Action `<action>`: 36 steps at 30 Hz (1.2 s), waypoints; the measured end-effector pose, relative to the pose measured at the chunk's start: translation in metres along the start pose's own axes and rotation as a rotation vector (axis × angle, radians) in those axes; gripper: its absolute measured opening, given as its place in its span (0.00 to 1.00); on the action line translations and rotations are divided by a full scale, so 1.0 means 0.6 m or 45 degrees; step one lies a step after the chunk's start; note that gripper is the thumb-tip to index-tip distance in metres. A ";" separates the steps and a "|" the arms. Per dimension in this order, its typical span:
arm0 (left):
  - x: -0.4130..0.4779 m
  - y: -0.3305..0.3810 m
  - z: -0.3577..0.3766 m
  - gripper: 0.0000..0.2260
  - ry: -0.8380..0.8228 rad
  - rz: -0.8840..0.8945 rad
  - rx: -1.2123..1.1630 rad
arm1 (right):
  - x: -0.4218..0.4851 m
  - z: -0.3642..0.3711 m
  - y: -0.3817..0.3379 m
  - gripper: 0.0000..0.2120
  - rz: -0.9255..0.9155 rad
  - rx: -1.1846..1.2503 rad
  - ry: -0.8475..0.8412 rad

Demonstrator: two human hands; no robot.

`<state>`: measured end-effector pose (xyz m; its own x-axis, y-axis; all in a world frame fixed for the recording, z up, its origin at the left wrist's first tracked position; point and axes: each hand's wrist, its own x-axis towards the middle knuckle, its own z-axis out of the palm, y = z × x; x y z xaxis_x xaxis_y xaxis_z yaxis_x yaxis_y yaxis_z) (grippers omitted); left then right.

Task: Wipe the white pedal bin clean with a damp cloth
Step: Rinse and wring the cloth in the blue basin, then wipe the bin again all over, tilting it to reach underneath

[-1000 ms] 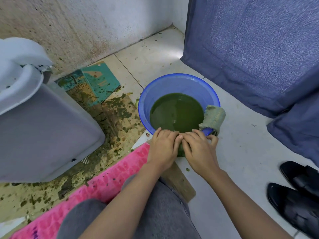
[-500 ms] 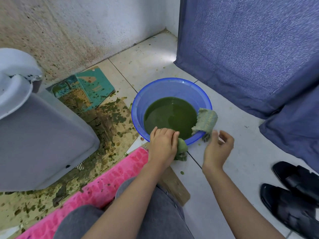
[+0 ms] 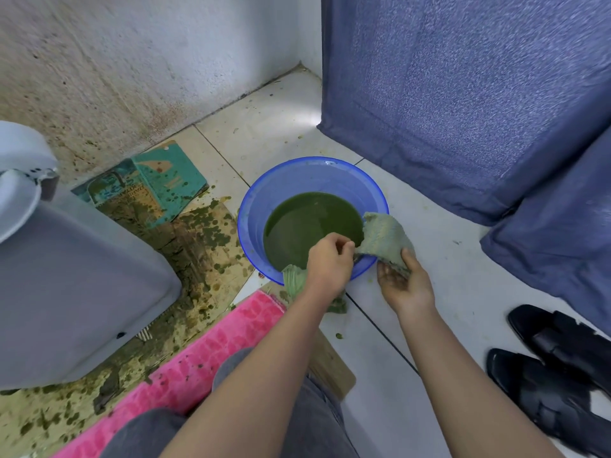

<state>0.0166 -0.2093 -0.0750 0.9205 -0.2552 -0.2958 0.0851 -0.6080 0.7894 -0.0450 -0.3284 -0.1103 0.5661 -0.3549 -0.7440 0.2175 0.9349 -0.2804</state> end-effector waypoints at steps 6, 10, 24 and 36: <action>-0.013 0.016 -0.066 0.10 0.055 0.097 -0.122 | -0.059 0.042 -0.048 0.10 -0.340 -0.543 -0.247; -0.036 0.051 -0.127 0.07 0.113 0.131 -0.297 | -0.126 0.109 -0.042 0.08 -0.380 -0.827 -0.462; -0.248 0.012 -0.324 0.21 0.074 -0.267 -1.862 | -0.365 0.199 0.182 0.03 -0.710 -1.556 -0.928; -0.361 -0.049 -0.609 0.13 0.440 0.168 -1.407 | -0.505 0.281 0.378 0.13 -0.544 -1.589 -1.243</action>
<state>-0.0461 0.1387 0.1623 0.9874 0.0542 -0.1487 0.1104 0.4375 0.8924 -0.0331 -0.0092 0.1540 0.9998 0.0125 0.0169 0.0166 0.0264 -0.9995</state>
